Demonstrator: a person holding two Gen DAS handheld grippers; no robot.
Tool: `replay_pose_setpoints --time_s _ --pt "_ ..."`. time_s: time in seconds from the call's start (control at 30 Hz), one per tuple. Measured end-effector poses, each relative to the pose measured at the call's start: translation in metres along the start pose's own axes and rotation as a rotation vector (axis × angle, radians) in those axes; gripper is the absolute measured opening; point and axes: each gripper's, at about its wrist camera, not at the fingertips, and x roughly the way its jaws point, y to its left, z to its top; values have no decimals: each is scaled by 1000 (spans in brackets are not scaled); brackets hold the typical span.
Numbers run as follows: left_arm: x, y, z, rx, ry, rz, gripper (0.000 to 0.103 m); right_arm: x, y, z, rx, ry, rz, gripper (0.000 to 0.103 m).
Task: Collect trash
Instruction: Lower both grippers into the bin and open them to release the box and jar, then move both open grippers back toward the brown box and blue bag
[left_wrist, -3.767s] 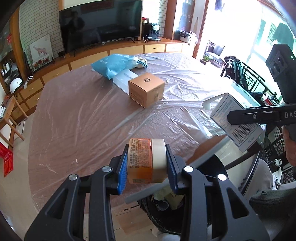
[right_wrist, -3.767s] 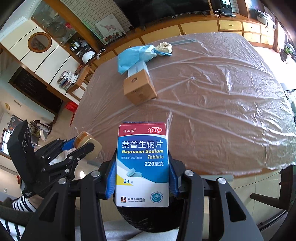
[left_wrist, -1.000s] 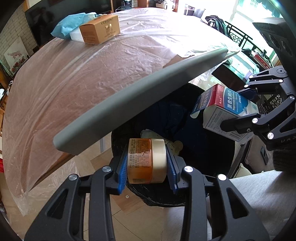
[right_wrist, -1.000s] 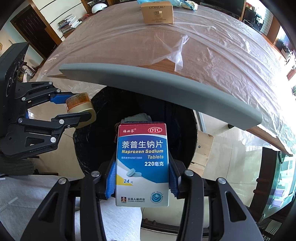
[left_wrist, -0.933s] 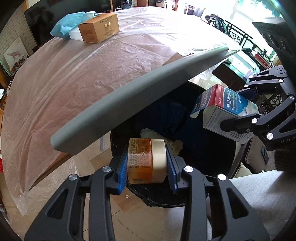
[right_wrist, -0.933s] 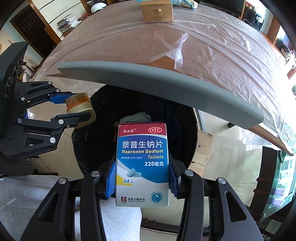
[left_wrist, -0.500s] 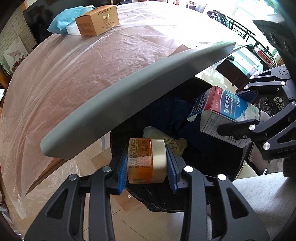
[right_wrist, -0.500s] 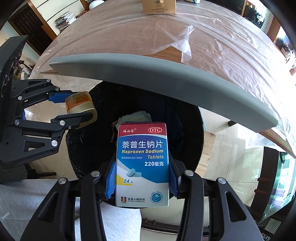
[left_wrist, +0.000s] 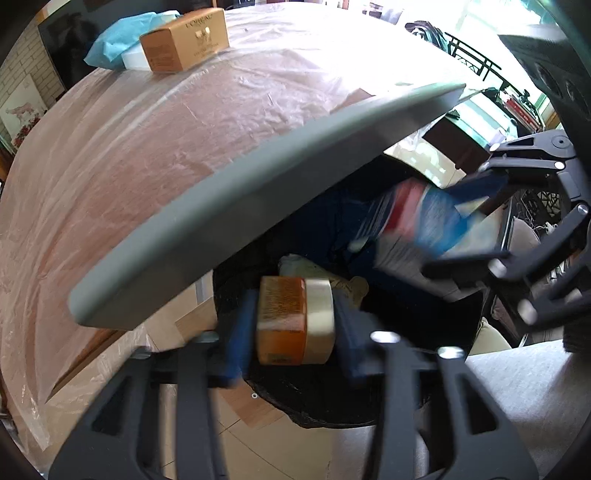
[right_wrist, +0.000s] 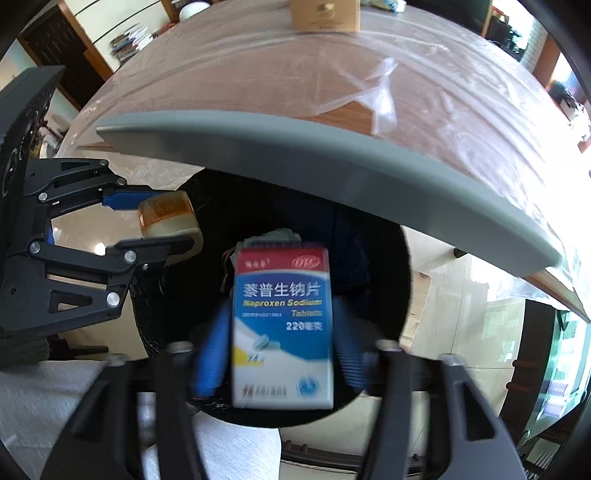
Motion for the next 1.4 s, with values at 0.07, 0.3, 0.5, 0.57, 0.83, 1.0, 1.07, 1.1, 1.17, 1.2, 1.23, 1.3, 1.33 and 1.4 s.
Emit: replay_pose_setpoints --time_s 0.07,0.3,0.5,0.57,0.83,1.0,1.07,1.1,1.17,1.2,1.23,1.3,1.33,1.4 --pt "-9 1 -1 -3 -44 9 78 -10 -4 -6 9 -29 -2 75" --pt "-46 9 -5 -59 -113 -2 78 -63 -3 -20 2 -140 -65 83" --pt "-96 20 1 -158 -265 70 96 -97 7 -4 36 -307 -57 95" --pt "-103 30 6 -199 -295 105 97 -97 7 9 44 -326 -45 96" --pt "-113 78 16 -443 -306 216 97 -71 17 73 -22 -320 -69 96" --pt "-114 94 13 -502 -287 239 97 -53 24 98 -70 -293 -60 96" --pt "-113 97 10 -518 -284 231 97 -49 25 106 -82 -291 -58 96" --pt "-113 99 7 -532 -281 222 97 -48 25 109 -85 -291 -56 96" --pt "-113 103 4 -566 -282 212 97 -46 23 116 -88 -290 -60 96" --pt "-114 106 2 -585 -284 200 97 -45 21 118 -88 -291 -62 96" --pt "-114 107 0 -599 -284 190 97 -43 20 122 -88 -292 -67 96" --pt "-115 111 -3 -641 -286 181 97 -40 16 130 -79 -292 -79 96" --pt "-116 112 -4 -656 -285 181 97 -38 13 134 -75 -290 -81 96" --pt "-116 114 -6 -677 -285 183 97 -33 8 142 -66 -290 -97 96"
